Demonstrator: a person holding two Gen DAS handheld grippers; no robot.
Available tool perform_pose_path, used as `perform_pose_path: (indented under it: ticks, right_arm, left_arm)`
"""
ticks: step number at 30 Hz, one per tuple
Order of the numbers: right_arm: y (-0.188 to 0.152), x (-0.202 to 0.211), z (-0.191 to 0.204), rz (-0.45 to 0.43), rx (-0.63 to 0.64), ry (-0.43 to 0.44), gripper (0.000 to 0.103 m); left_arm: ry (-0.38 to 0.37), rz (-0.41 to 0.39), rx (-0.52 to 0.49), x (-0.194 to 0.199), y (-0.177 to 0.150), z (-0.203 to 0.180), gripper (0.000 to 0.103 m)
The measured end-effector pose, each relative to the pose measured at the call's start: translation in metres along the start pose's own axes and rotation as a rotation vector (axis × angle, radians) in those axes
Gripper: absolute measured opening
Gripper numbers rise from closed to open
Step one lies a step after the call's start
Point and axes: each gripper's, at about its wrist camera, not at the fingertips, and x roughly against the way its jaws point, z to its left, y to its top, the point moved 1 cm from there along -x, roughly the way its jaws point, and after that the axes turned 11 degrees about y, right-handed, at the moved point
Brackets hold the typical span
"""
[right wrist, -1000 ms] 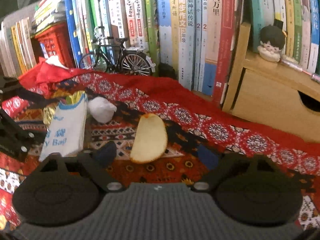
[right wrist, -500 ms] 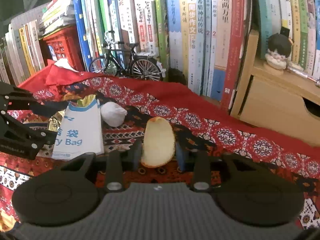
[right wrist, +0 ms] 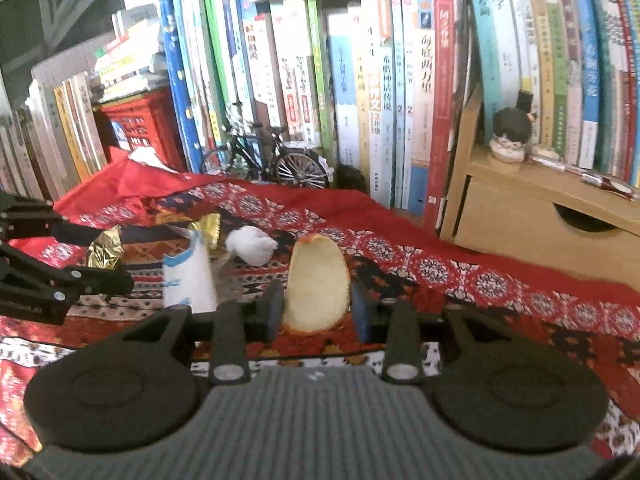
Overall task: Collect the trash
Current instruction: 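Grasp the gold foil with the left tool while the right tool grasps a potato chip, then carry the gold foil and potato chip toward the bed edge with both tools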
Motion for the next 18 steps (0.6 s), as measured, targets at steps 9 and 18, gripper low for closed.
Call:
perform_pose_path:
  ticks: [9, 18]
  right_arm:
    - [-0.010, 0.044, 0.037, -0.038, 0.002, -0.008, 0.040]
    - [-0.027, 0.080, 0.080, -0.051, 0.021, 0.002, 0.040]
  left_arm:
    - [0.012, -0.031, 0.059, 0.061, -0.025, 0.008, 0.054]
    - [0.030, -0.084, 0.076, 0.119, -0.046, 0.013, 0.054]
